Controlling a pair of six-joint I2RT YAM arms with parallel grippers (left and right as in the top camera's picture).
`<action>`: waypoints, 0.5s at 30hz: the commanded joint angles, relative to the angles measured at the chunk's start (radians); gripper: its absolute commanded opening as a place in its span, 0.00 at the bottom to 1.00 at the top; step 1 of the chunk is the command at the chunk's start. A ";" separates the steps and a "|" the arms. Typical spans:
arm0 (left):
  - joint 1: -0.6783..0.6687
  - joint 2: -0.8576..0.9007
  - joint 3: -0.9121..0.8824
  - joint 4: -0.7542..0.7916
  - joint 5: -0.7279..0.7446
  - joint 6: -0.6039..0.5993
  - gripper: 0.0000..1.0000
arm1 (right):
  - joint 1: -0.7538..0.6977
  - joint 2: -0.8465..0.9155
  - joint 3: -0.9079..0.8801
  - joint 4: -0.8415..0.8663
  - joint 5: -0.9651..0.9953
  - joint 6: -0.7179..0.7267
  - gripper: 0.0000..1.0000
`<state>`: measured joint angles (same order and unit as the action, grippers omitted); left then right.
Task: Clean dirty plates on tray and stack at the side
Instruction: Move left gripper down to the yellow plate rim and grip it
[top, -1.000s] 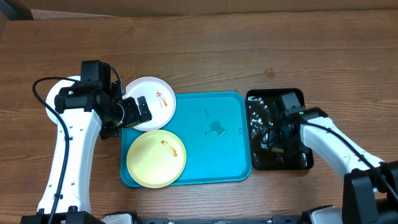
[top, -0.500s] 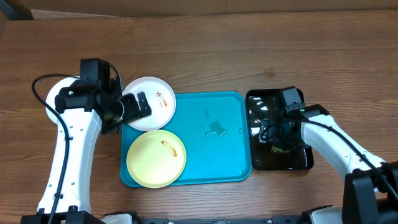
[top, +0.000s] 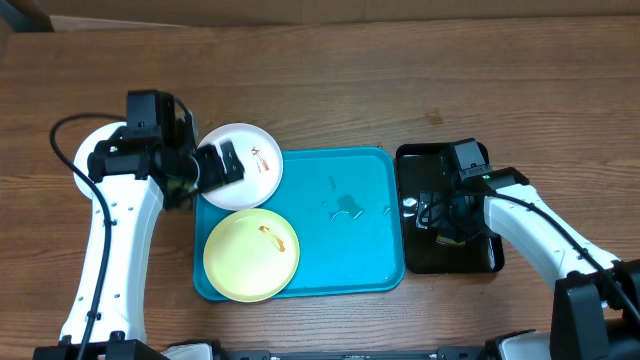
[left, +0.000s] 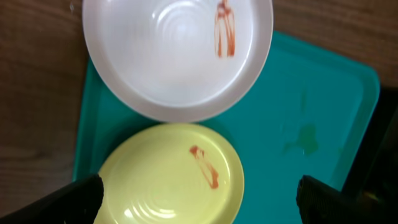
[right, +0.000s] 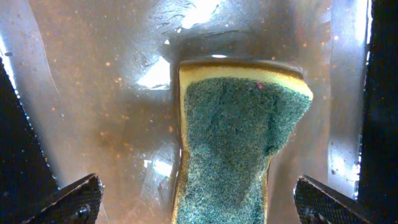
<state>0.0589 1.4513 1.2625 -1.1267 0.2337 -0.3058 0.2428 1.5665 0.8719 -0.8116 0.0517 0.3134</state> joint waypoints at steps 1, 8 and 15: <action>-0.007 -0.004 -0.030 -0.064 0.048 0.027 0.90 | -0.003 0.003 0.018 0.002 0.002 -0.001 1.00; -0.006 -0.006 -0.188 -0.162 -0.156 -0.163 0.56 | -0.003 0.003 0.018 0.002 0.002 0.000 1.00; 0.007 -0.006 -0.322 -0.098 -0.293 -0.257 0.64 | -0.003 0.003 0.018 0.002 0.002 0.000 1.00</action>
<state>0.0597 1.4513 0.9890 -1.2495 0.0380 -0.4957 0.2428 1.5665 0.8719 -0.8120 0.0517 0.3134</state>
